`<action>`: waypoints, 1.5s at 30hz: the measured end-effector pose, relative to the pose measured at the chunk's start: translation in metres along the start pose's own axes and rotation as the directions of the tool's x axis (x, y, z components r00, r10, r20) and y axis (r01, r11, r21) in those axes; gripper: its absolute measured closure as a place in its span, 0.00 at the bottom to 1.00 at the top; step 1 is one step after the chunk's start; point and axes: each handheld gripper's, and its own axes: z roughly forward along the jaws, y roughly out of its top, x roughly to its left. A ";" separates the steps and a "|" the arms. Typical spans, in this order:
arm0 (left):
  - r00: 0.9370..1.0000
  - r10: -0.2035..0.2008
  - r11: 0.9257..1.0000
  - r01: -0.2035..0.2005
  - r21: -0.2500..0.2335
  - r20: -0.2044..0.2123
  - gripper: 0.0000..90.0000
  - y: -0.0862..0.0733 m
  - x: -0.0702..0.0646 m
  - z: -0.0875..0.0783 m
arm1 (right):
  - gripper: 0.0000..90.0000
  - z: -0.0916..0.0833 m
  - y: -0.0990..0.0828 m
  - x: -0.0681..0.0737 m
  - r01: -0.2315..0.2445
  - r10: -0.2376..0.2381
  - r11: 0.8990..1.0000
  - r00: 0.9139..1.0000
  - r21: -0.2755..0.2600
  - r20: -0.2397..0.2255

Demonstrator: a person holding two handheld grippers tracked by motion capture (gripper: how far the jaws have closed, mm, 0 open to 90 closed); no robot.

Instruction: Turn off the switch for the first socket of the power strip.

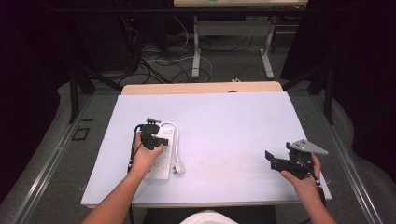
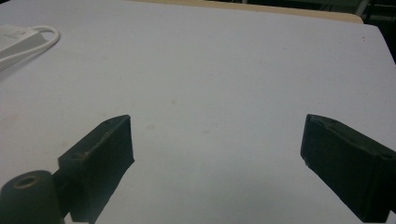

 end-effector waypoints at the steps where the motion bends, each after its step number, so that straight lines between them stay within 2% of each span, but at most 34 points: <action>1: 1.000 0.000 1.000 0.000 0.010 0.007 0.99 0.000 0.001 0.000 | 0.10 -0.001 0.000 0.000 0.002 -0.002 1.000 1.000 0.009 -0.001; 15: 1.000 -0.014 1.000 0.014 0.012 -0.011 0.97 -0.001 0.004 0.003 | 0.10 0.000 0.000 0.000 0.001 -0.001 1.000 1.000 -0.001 0.000; 35: 1.000 -0.006 1.000 0.006 0.019 0.002 0.98 -0.001 0.005 0.003 | 0.10 0.000 0.000 0.000 0.009 -0.009 1.000 1.000 0.000 -0.002; 39: 1.000 -0.005 1.000 0.005 0.004 -0.003 0.99 -0.002 0.005 0.003 | 0.10 0.000 0.000 0.000 0.008 -0.008 1.000 1.000 -0.002 -0.004; 40: 1.000 -0.003 1.000 0.003 0.017 0.002 0.99 -0.002 0.005 0.002 | 0.10 0.000 0.000 0.000 0.007 -0.007 1.000 1.000 -0.002 -0.003; 42: 1.000 -0.008 1.000 0.008 -0.001 -0.004 0.99 -0.003 0.005 0.004 | 0.10 0.000 0.000 0.000 0.010 -0.010 1.000 1.000 0.000 -0.002; 45: 1.000 0.003 1.000 -0.003 0.024 0.001 1.00 -0.003 0.005 0.004 | 0.10 0.000 0.000 0.000 0.005 -0.005 1.000 1.000 0.000 -0.002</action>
